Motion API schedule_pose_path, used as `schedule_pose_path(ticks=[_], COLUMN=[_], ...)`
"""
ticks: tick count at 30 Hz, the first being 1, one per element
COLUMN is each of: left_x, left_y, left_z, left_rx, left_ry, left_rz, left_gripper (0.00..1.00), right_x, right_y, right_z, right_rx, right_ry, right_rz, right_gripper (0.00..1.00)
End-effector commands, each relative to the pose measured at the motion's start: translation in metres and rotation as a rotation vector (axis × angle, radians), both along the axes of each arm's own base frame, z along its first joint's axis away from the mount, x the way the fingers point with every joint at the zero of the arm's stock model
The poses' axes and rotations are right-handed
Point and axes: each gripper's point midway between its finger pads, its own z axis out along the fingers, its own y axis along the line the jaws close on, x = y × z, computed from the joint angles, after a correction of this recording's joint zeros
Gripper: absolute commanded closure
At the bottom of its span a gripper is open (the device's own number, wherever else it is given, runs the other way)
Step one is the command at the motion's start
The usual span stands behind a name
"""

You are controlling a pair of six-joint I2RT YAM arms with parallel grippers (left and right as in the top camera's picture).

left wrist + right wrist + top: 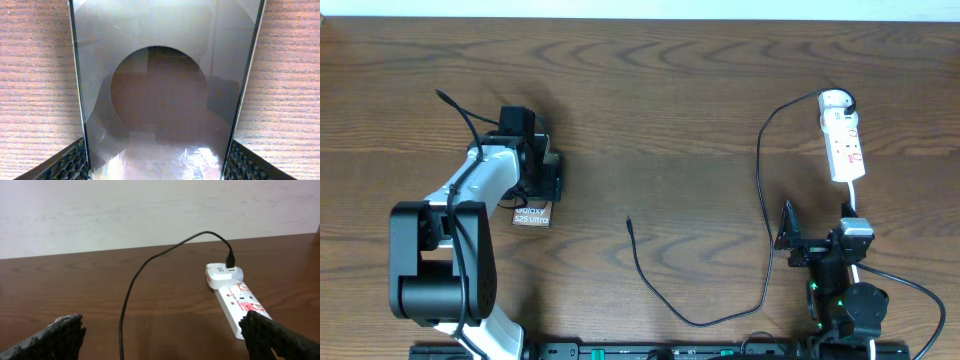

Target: Plug charger to phone and switch on socket

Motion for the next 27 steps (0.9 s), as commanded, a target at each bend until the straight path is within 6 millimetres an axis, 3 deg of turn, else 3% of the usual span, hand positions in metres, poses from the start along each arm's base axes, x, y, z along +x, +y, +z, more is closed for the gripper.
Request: schedule_pose_path(ticks=[1, 27], left_x=[-0.0218, -0.0217], left_y=[-0.0037, -0.0037], left_z=[-0.0188, -0.0188], left_rx=[-0.027, -0.027], left_ry=[0.081, 0.081], left_rz=[0.001, 0.001], left_gripper=[0.26, 0.27], right_x=[-0.0003, -0.0003], right_y=[0.0015, 0.0015], right_z=[-0.0004, -0.0004], right_rx=[0.012, 0.012], right_ry=[0.001, 0.001], right_rz=[0.005, 0.005], right_gripper=[0.01, 0.01])
